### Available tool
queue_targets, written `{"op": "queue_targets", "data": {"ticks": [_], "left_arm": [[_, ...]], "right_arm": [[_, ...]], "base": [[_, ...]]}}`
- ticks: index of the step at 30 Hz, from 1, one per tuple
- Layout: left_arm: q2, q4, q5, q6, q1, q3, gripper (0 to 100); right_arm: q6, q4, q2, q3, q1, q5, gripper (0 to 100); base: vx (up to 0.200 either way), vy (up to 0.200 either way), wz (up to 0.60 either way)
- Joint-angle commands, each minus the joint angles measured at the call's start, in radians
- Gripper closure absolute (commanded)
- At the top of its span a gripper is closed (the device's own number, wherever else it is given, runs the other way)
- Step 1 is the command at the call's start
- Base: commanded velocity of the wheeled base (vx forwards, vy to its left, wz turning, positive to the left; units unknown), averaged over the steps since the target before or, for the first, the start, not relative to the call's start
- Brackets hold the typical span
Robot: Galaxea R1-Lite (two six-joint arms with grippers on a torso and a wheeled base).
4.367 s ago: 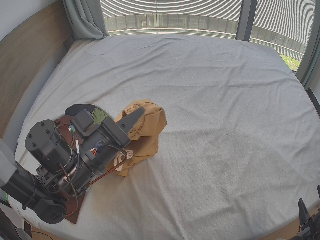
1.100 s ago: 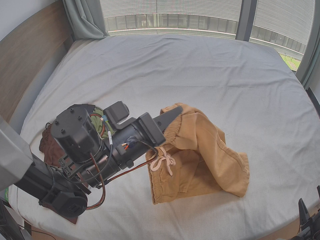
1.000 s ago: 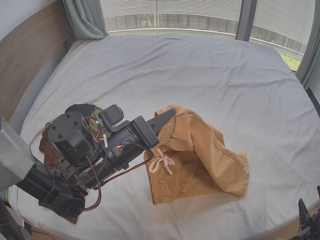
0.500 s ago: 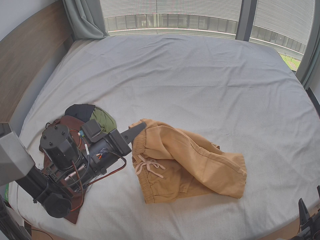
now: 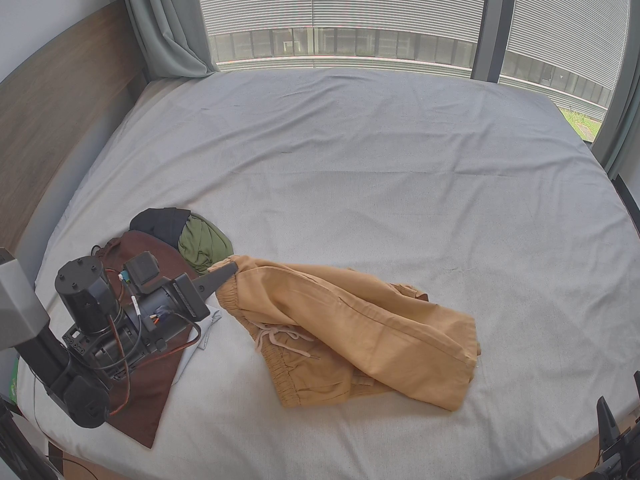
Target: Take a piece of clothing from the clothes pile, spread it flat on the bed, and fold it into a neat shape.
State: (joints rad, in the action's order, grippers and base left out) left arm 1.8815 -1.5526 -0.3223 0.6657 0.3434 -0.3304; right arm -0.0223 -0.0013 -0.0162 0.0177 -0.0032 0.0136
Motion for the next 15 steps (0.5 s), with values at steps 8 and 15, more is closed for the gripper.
{"op": "queue_targets", "data": {"ticks": [8, 15], "left_arm": [[0.051, 0.000, -0.072, -0.012, -0.063, 0.030, 100], [0.079, 0.000, -0.083, -0.029, -0.093, 0.010, 100]], "right_arm": [[-0.001, 0.001, 0.015, -0.016, 0.000, 0.000, 0], [-0.008, 0.001, 0.015, -0.016, 0.000, 0.002, 0]], "base": [[0.000, 0.000, 0.00], [0.000, 0.000, 0.00]]}}
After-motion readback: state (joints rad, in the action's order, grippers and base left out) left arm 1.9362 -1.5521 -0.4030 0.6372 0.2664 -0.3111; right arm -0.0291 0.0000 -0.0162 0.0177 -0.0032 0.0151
